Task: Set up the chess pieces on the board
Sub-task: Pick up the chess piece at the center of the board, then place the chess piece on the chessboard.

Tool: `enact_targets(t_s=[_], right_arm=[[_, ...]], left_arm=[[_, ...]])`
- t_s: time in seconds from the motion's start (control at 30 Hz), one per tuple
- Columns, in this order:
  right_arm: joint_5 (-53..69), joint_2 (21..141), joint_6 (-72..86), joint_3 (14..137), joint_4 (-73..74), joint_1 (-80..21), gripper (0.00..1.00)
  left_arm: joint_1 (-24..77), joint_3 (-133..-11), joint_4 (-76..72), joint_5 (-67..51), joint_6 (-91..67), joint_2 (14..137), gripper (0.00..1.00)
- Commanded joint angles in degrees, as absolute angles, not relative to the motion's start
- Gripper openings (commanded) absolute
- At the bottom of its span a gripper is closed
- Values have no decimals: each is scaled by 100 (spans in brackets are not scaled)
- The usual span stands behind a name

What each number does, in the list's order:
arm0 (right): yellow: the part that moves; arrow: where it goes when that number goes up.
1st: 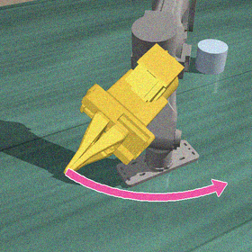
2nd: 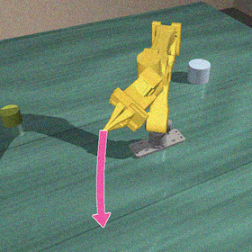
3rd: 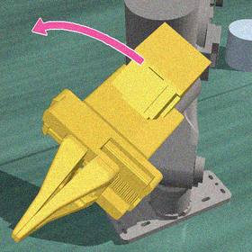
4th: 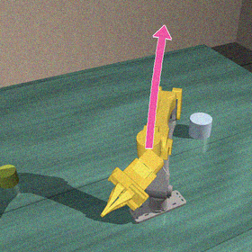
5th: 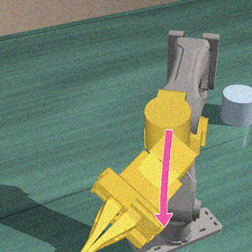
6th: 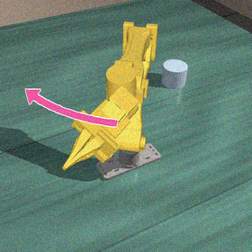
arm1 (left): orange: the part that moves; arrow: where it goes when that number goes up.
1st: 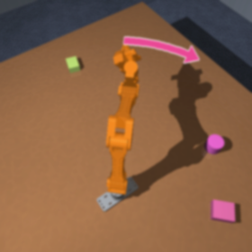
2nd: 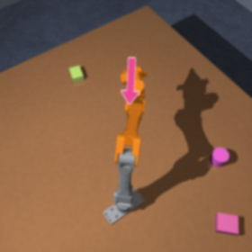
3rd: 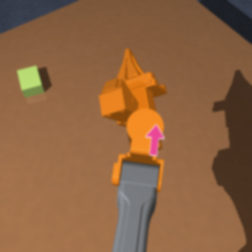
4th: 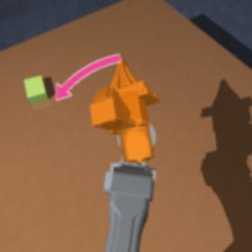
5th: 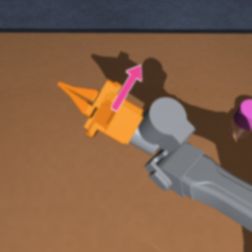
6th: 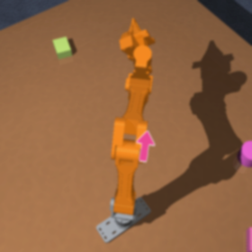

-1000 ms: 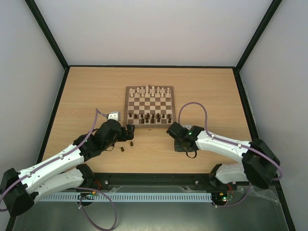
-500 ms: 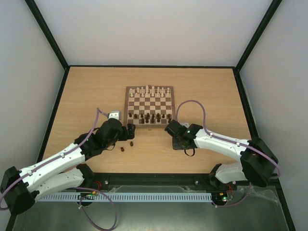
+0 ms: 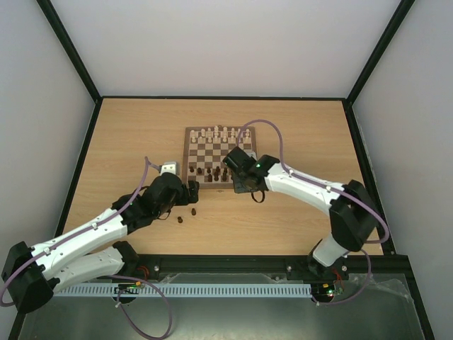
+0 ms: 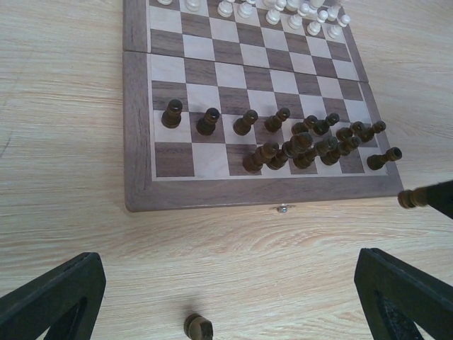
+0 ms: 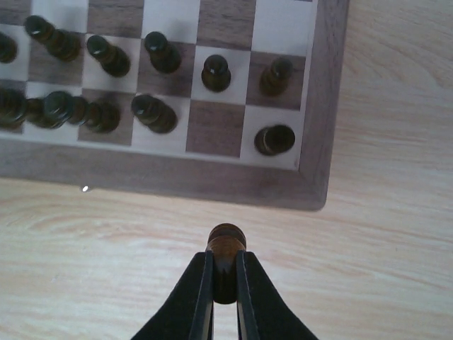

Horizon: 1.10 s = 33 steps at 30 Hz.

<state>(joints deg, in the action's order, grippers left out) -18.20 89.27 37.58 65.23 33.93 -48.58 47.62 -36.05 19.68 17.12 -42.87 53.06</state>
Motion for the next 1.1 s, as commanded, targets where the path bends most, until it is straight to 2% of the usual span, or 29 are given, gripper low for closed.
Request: enact_targets(t_s=[0.0, 0.77, 1.07], right_arm=[[-1740, 9423, 3286, 6864, 3526, -4625, 8], [-1312, 10428, 2687, 7471, 2983, -4180, 9], [-1178, 10381, 2621, 7448, 2904, -4154, 26]], left_arm=[[4773, -3760, 2020, 1879, -4305, 5337, 99], [4774, -3150, 2080, 1990, -4871, 5449, 100], [4774, -2910, 2193, 1998, -5130, 5583, 99]])
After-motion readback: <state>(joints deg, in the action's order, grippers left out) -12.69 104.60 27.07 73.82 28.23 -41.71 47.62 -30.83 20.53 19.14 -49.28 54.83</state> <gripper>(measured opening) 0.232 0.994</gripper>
